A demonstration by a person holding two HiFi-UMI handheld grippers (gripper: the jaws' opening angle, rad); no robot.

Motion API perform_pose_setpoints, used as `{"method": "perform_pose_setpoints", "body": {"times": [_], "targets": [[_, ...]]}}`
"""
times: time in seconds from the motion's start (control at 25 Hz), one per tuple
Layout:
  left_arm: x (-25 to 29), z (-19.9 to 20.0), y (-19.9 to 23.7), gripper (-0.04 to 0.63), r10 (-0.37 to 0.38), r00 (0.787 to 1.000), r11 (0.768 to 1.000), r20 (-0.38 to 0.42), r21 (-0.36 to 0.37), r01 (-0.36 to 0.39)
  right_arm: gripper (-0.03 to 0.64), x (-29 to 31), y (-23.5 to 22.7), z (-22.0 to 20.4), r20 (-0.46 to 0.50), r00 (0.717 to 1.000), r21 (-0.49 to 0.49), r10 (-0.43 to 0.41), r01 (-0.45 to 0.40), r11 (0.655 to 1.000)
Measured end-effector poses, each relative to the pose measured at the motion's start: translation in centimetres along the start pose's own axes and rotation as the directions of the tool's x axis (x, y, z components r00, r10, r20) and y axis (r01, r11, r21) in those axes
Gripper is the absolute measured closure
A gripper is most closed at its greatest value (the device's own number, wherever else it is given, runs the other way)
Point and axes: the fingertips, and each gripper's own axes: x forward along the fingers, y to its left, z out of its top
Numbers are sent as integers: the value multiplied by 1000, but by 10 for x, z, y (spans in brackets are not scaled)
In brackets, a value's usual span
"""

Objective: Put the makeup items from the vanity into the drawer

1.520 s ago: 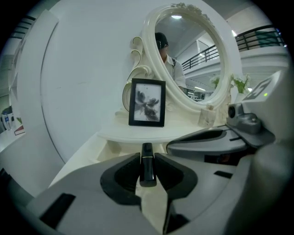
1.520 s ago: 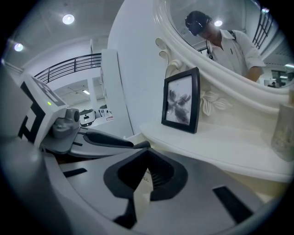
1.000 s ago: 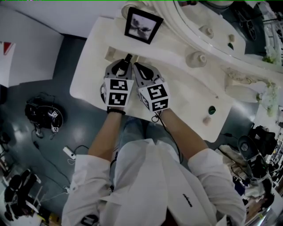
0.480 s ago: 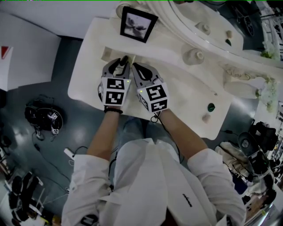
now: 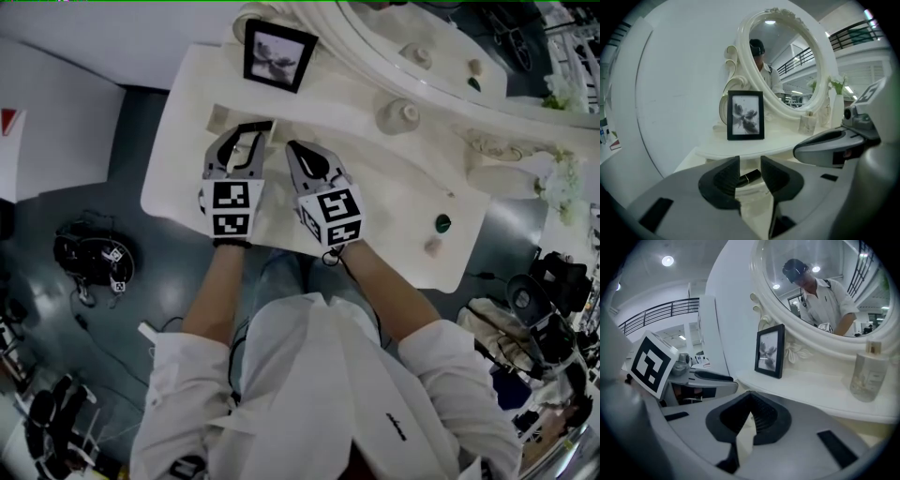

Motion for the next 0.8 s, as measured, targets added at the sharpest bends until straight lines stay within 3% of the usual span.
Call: {"method": "perform_pose_setpoints", "body": {"times": [0.44,0.8], "targets": [[-43,42,-29,568,-17,985,998,173,57,7,598,-53,-19,7,47,996,34,-69,68,997],[-75,73,-110,568,-154,963,987,220,86,138,600,-121,-27,12,85,988,37,-125,123,992]]}}
